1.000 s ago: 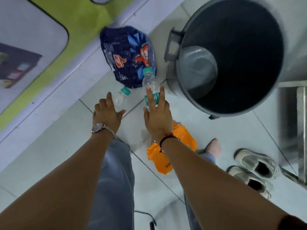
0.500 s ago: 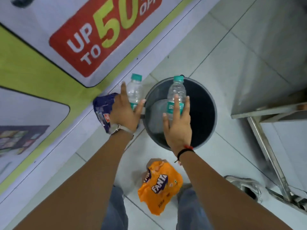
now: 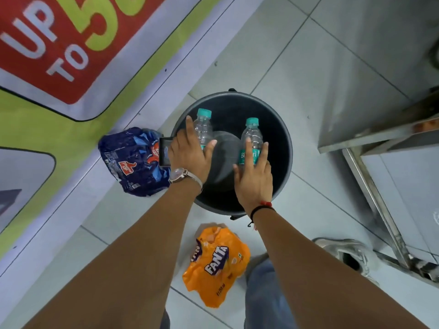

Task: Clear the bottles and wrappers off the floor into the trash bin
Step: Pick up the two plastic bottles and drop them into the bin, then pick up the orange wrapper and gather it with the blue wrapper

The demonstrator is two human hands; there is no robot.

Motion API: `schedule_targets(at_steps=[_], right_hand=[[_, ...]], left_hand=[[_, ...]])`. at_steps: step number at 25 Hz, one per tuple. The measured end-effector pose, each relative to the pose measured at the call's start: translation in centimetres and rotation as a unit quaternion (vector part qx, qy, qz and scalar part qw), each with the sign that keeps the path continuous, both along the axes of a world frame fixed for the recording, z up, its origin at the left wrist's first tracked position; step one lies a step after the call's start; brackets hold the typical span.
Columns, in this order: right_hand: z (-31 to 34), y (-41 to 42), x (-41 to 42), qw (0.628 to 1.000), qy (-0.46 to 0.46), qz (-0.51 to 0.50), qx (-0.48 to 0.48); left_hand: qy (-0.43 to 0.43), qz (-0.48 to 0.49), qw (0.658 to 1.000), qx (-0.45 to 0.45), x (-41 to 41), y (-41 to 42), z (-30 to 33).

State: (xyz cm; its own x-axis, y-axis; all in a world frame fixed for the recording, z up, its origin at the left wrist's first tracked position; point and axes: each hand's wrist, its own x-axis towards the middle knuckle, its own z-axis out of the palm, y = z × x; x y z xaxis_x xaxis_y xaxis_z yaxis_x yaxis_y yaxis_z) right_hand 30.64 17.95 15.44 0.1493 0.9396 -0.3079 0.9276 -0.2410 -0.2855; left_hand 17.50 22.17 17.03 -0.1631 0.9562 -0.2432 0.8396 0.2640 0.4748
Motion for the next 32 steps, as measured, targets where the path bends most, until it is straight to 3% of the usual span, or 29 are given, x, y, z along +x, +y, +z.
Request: schedule_targets(at_steps=[6,10,15,18,24,27,30,32], right_hand=[[0.3,-0.7,0.2,1.0,-0.023,-0.008,0.015],[1.2,-3.5,0.1,0.999,-0.005,0.019,0.045],[2.1,-9.6,0.1,0.967,0.021,0.225,0.114],[0.2,-15.0,0.9,0.919,-0.007,0.393,0.04],[-9.0,-20.0,3.2,0.828,-0.051,0.535,-0.157],[-13.9,-21.1,3.8,0.767,-0.102,0.552,-0.311],[-17.2,-23.1,4.4,0.734,-0.175,0.563,-0.338],[-18.5,-23.7,4.6,0.737,-0.189,0.557,-0.332]], left_hand=[[0.064,-0.004,0.995,0.079,-0.9,-0.8,-0.3],[0.064,0.047,0.996,0.044,-4.2,-5.1,-1.0],[0.098,0.036,0.992,-0.069,-6.9,-14.9,-2.9],[0.097,0.028,0.985,-0.142,-6.7,-19.7,-4.6],[0.097,-0.04,0.965,-0.238,-5.2,-26.1,-11.7],[0.109,-0.101,0.921,-0.36,-3.9,-28.8,-16.1],[0.095,-0.094,0.853,-0.505,-2.5,-30.4,-19.5],[0.085,-0.08,0.85,-0.514,-2.1,-30.4,-21.0]])
